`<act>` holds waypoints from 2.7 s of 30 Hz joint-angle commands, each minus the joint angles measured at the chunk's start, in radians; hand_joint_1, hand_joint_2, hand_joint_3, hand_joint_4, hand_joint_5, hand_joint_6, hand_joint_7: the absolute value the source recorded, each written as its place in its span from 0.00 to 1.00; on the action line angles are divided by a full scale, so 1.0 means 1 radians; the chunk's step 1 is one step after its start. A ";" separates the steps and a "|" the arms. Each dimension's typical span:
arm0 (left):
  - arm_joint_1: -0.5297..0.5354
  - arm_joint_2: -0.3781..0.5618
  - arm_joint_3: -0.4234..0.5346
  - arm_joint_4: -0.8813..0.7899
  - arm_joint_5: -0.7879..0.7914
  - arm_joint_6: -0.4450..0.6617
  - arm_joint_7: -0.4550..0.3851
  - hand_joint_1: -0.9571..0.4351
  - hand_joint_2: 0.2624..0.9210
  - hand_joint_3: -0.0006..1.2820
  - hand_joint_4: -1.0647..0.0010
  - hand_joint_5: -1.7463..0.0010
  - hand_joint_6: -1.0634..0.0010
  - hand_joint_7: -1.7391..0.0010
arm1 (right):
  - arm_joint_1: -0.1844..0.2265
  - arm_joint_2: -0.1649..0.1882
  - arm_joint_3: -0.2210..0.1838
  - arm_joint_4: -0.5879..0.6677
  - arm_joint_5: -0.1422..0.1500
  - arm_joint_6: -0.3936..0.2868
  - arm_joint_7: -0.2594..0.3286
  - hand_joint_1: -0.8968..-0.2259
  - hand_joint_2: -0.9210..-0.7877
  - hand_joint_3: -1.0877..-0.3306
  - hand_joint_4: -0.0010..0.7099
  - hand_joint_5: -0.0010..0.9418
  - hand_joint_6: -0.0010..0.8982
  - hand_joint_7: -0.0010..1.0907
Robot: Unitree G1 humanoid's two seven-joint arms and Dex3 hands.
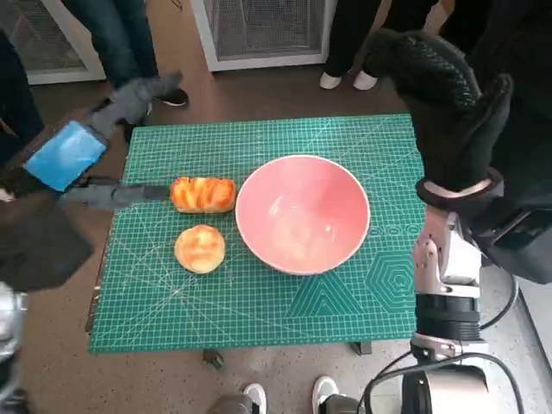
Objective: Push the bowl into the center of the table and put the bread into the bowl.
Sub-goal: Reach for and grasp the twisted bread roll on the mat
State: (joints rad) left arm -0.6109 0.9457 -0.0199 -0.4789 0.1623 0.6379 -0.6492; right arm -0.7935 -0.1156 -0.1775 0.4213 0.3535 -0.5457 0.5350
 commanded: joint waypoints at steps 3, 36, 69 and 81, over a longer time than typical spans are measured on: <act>-0.123 0.049 -0.191 -0.038 0.144 0.178 -0.074 0.58 0.60 0.03 0.95 1.00 0.80 0.93 | 0.021 0.000 0.003 0.013 -0.005 0.005 -0.009 0.40 0.00 0.41 0.47 0.00 0.34 0.30; -0.248 -0.126 -0.443 0.350 0.426 0.085 -0.141 0.54 0.63 0.01 0.81 0.99 0.66 0.98 | 0.047 -0.009 0.006 -0.044 -0.006 0.042 -0.025 0.37 0.00 0.41 0.47 0.00 0.33 0.33; -0.308 -0.351 -0.473 0.905 0.522 -0.190 -0.026 0.53 0.66 0.01 0.68 0.98 0.64 0.99 | 0.057 -0.028 0.010 -0.055 -0.020 0.037 -0.051 0.39 0.00 0.41 0.47 0.00 0.31 0.35; -0.334 -0.398 -0.495 1.043 0.541 -0.246 0.002 0.51 0.66 0.00 0.64 0.99 0.63 0.99 | 0.064 -0.032 0.013 -0.076 -0.020 0.045 -0.061 0.39 0.00 0.41 0.47 0.00 0.30 0.35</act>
State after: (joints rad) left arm -0.9182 0.5587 -0.5078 0.5299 0.6896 0.4105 -0.6646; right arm -0.7575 -0.1435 -0.1695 0.3544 0.3452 -0.5164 0.4833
